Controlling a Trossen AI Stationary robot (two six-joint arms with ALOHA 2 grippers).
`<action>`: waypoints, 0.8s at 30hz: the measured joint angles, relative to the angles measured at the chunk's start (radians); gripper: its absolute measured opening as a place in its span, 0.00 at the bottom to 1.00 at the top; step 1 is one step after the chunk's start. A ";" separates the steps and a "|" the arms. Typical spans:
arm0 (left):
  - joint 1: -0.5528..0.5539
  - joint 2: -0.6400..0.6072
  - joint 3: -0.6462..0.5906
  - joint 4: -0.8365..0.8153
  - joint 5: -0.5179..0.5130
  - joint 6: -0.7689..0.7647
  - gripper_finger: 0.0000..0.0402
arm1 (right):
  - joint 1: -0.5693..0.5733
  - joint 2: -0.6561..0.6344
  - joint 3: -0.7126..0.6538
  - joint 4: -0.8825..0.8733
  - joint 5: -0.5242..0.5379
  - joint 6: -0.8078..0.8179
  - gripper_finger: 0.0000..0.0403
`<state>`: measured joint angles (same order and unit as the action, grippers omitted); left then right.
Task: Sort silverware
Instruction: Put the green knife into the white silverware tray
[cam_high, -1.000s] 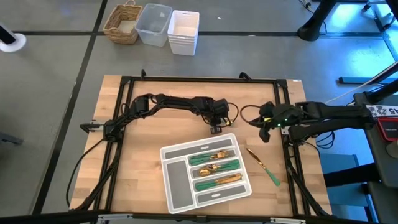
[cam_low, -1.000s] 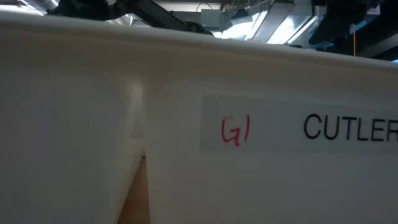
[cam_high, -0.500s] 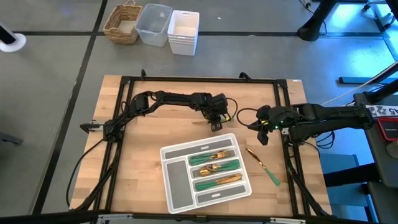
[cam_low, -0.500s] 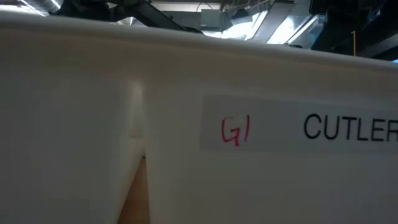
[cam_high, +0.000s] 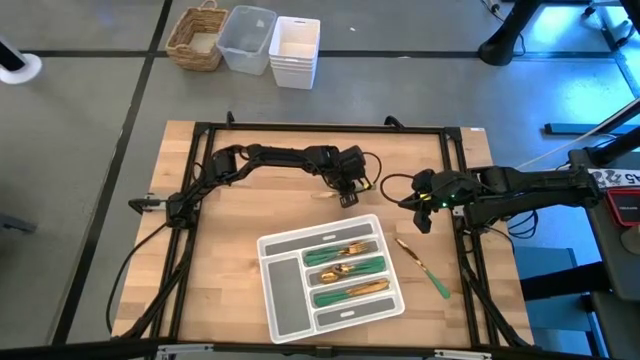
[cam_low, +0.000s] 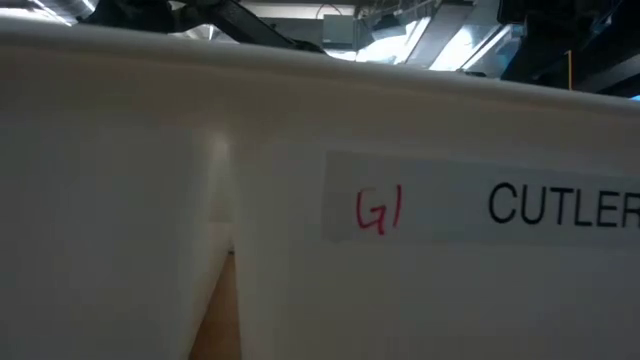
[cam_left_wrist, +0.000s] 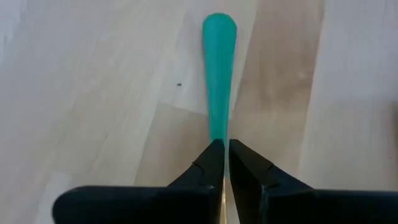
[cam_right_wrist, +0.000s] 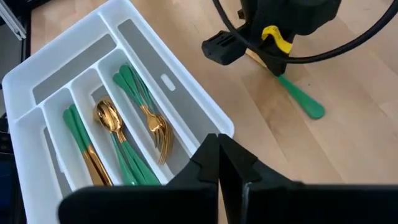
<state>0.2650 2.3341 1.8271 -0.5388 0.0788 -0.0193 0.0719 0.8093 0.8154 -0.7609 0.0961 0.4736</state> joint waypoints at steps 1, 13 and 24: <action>0.000 0.000 0.000 0.000 0.000 0.000 0.04 | 0.000 0.000 0.000 0.000 0.000 0.000 0.00; 0.001 -0.006 0.002 -0.004 -0.014 0.083 0.04 | 0.000 0.000 0.000 -0.006 0.001 0.000 0.00; -0.006 -0.008 -0.013 -0.100 -0.134 0.256 0.24 | 0.000 0.000 0.000 -0.005 0.001 0.000 0.00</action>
<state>0.2592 2.3257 1.8136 -0.6391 -0.0549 0.2365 0.0719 0.8089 0.8154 -0.7662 0.0967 0.4732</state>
